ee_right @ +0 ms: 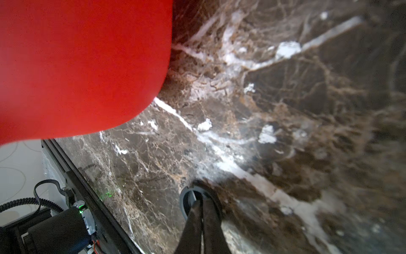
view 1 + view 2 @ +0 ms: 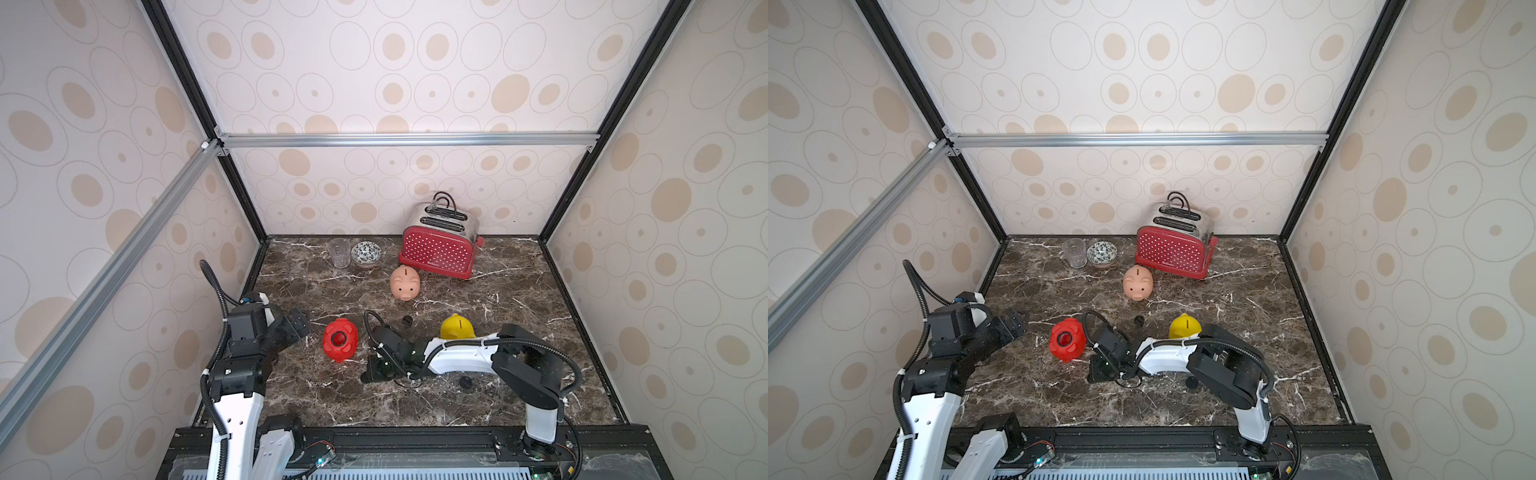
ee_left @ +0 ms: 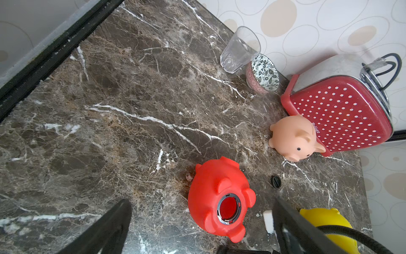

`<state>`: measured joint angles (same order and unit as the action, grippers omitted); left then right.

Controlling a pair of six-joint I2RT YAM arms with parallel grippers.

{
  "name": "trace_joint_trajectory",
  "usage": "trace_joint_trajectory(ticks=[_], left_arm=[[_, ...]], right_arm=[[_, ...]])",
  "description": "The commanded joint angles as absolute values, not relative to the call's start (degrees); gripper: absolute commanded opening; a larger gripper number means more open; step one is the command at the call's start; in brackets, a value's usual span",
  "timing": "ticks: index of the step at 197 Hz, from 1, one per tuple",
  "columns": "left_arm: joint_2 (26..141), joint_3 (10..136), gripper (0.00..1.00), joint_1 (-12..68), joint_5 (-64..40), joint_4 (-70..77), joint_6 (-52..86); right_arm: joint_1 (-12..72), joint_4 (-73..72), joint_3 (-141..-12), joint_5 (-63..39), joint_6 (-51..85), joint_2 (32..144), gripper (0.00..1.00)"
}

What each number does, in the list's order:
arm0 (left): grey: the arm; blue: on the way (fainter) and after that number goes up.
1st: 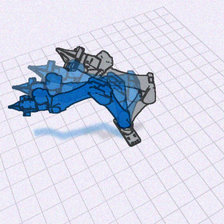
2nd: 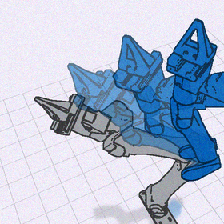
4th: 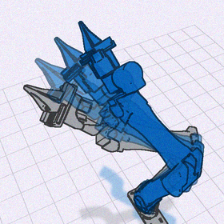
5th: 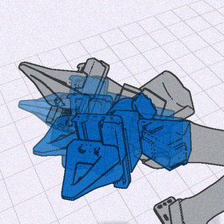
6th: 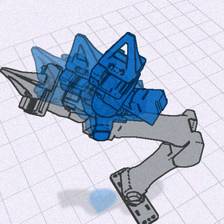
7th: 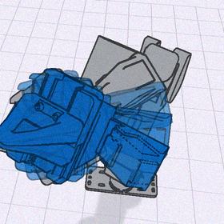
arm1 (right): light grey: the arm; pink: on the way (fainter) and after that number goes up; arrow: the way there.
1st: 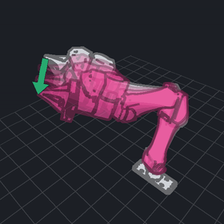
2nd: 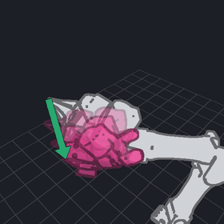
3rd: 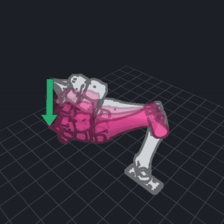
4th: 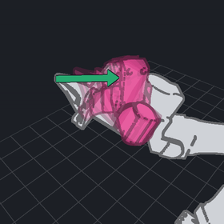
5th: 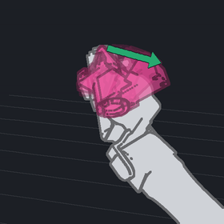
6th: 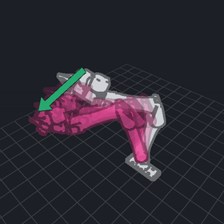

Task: Close piggy banks
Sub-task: Move the knob to the center of the board.

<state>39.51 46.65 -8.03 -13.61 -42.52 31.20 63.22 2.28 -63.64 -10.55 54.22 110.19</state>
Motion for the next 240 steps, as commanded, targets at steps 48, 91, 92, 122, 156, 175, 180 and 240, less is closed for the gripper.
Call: trace_joint_trajectory(ticks=[48,91,92,122,156,175,180,240], left_arm=[[39.11,47.11,0.99,-8.44,-13.41,-43.3,30.06],[39.19,46.97,0.99,-8.44,-13.56,-43.15,30.06],[39.15,47.0,0.99,-8.44,-13.55,-43.15,30.06],[38.94,46.97,0.99,-8.44,-13.71,-43.08,30.06],[39.2,46.93,0.99,-8.44,-13.76,-42.92,30.06],[39.2,46.89,0.99,-8.44,-13.86,-42.98,30.06],[39.12,46.88,0.99,-8.44,-13.81,-42.89,30.06],[39.2,46.86,0.99,-8.44,-13.84,-42.95,29.98]], right_arm=[[62.75,5.0,-63.36,-10.64,55.47,112.1,0.08],[62.75,8.01,-60.71,-8.61,54.1,108.9,0.08],[62.75,8.05,-60.68,-8.52,54.08,108.85,0.08],[62.76,10.44,-57.82,-5.46,53.07,104.24,0.08],[62.75,13.01,-56.32,-3.1,51.71,100.81,0.08],[62.67,14.71,-56.83,-2.25,50.73,99.83,0.11],[62.67,15.01,-57.14,-2.07,50.39,99.61,0.13],[62.67,22.11,-63.59,-0.1,46.27,101.34,0.23]])
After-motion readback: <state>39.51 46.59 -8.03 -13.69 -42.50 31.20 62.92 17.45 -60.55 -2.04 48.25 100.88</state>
